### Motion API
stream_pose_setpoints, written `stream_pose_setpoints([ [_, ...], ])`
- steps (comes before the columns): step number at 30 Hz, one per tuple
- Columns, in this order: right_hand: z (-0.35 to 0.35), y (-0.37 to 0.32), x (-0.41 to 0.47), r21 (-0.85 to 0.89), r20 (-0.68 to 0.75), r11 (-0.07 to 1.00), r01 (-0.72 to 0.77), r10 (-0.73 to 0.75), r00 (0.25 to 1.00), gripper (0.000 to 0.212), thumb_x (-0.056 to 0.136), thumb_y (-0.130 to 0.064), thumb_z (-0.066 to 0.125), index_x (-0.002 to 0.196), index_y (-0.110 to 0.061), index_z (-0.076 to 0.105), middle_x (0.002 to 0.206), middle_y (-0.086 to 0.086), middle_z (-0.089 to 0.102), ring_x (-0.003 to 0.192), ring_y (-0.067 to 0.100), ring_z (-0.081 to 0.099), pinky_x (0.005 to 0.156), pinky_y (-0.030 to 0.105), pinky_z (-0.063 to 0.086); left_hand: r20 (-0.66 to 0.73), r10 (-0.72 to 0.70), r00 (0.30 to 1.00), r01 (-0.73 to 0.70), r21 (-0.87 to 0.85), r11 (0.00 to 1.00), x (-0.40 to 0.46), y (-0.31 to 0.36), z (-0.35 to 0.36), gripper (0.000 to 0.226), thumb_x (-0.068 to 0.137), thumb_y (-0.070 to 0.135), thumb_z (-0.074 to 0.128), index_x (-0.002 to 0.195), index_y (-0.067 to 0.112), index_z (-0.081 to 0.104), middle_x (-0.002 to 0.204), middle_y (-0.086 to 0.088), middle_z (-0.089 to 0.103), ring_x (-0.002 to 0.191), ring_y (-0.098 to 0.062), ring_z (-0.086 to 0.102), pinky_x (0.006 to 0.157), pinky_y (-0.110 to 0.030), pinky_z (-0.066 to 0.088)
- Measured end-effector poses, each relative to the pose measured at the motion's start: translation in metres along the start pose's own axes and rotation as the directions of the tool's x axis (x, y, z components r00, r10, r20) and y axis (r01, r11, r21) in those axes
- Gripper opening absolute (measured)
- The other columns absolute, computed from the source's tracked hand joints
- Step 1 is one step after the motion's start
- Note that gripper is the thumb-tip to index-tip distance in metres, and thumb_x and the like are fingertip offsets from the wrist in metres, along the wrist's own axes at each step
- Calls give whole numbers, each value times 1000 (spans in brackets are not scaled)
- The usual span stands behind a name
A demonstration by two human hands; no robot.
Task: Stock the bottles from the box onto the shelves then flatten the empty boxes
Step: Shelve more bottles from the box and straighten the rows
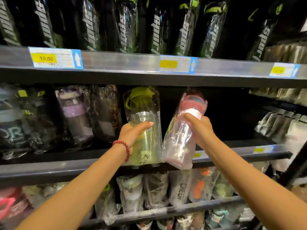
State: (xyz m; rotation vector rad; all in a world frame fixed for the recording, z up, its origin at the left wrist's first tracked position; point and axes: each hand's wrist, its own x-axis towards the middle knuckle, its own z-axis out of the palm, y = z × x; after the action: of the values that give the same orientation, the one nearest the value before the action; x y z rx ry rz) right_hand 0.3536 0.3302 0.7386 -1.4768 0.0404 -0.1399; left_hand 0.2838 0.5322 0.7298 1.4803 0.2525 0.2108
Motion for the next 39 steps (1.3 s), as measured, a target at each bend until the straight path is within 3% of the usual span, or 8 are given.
stream_pose_setpoints([
  [3,4,3,14,62,-74,997,38,-33,997,61,52,-33,74,103,-2,63,89,12,66,78,26,68,63,34,54,-52,-43,998,39,-67,997,14,2,1,87,69,41,77,135,1,36,135,-6,44,126,-23,41,98,-37,38],
  [7,4,5,25,166,-202,983,75,-41,979,59,60,-29,70,110,0,58,88,10,64,74,22,66,57,29,50,-18,-144,989,137,-219,966,29,3,4,47,66,31,80,103,7,64,101,-8,66,92,-23,61,86,-38,51],
  [11,1,7,34,250,-308,961,118,-37,951,28,77,-16,65,100,-4,54,83,5,59,68,16,60,54,25,48,19,-212,977,207,-321,924,46,3,16,64,59,33,86,112,7,63,103,-10,69,94,-26,66,90,-43,52],
  [16,-6,24,40,174,-350,961,217,-146,925,43,78,-11,66,113,-7,40,99,4,54,83,15,57,65,26,48,-54,-214,975,193,-264,945,61,-15,28,72,53,27,89,115,8,58,106,-9,67,97,-23,64,88,-36,51],
  [24,-1,42,57,-188,-79,896,402,-422,903,73,51,-35,74,110,1,49,95,4,61,79,8,60,63,8,46,-129,-211,969,208,-37,977,67,-32,30,47,73,12,78,115,5,57,96,-3,64,80,-13,57,86,-26,42],
  [27,9,43,57,-257,18,859,444,-455,890,80,51,-34,74,117,5,51,96,9,65,81,8,63,59,4,43,-138,-146,980,156,62,986,66,-34,25,68,66,16,84,125,1,54,121,-8,60,109,-18,55,99,-27,40],
  [35,12,52,44,-321,199,823,469,-426,883,108,51,-64,79,129,-1,40,122,14,56,116,23,55,98,40,47,-148,-48,988,105,404,909,59,-35,21,46,59,46,83,81,11,62,89,-4,63,84,-17,57,76,-25,45],
  [39,-9,70,37,-612,324,697,374,-210,922,77,59,-43,86,110,-2,46,112,13,51,107,27,52,87,38,47,-136,17,991,75,642,763,56,-45,13,64,52,52,86,83,3,58,83,-9,62,77,-20,58,70,-34,51],
])
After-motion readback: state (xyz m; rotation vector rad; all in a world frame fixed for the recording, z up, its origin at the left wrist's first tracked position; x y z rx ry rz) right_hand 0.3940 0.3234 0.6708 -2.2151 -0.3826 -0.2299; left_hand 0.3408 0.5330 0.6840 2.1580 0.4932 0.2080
